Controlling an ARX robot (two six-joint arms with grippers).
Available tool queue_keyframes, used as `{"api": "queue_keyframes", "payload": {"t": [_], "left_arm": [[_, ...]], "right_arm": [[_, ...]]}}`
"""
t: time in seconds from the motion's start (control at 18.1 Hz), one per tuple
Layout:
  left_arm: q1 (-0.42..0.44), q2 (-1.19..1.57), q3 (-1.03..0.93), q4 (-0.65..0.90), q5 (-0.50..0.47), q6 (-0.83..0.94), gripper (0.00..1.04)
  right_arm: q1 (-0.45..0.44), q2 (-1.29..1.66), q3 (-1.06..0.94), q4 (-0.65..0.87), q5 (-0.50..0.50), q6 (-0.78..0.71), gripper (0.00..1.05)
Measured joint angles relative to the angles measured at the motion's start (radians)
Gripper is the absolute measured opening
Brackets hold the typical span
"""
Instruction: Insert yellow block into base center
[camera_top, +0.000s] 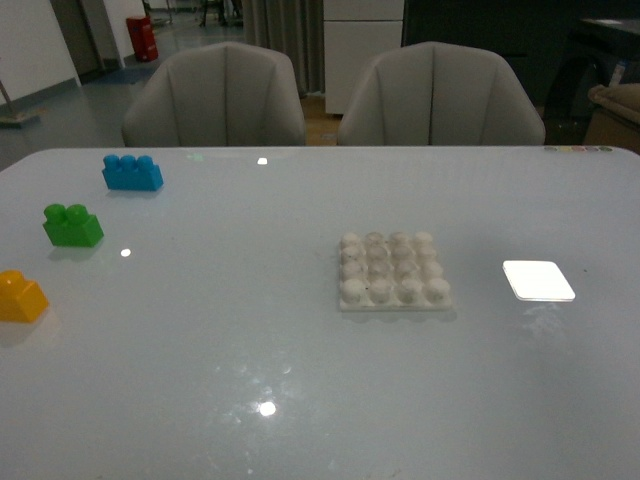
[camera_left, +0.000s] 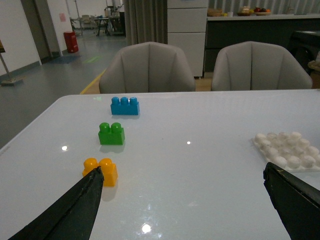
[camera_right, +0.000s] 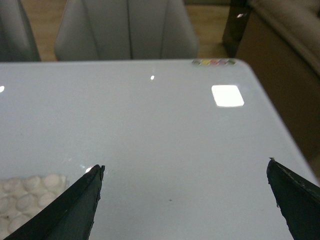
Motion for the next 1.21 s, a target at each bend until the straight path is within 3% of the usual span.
{"api": "queue_keyframes", "payload": {"t": [0.17, 0.33, 0.5, 1.21], "left_arm": [[0.0, 0.0, 0.0, 0.0, 0.0, 0.0, 0.98], [0.0, 0.0, 0.0, 0.0, 0.0, 0.0, 0.98], [0.0, 0.0, 0.0, 0.0, 0.0, 0.0, 0.98], [0.0, 0.0, 0.0, 0.0, 0.0, 0.0, 0.98]], "right_arm": [[0.032, 0.125, 0.088, -0.069, -0.016, 0.0, 0.98], [0.161, 0.426, 0.256, -0.232, -0.106, 0.035, 0.98], [0.224, 0.606, 0.439, -0.323, -0.152, 0.084, 0.98], [0.255, 0.737, 0.588, -0.372, -0.169, 0.125, 0.98]]}}
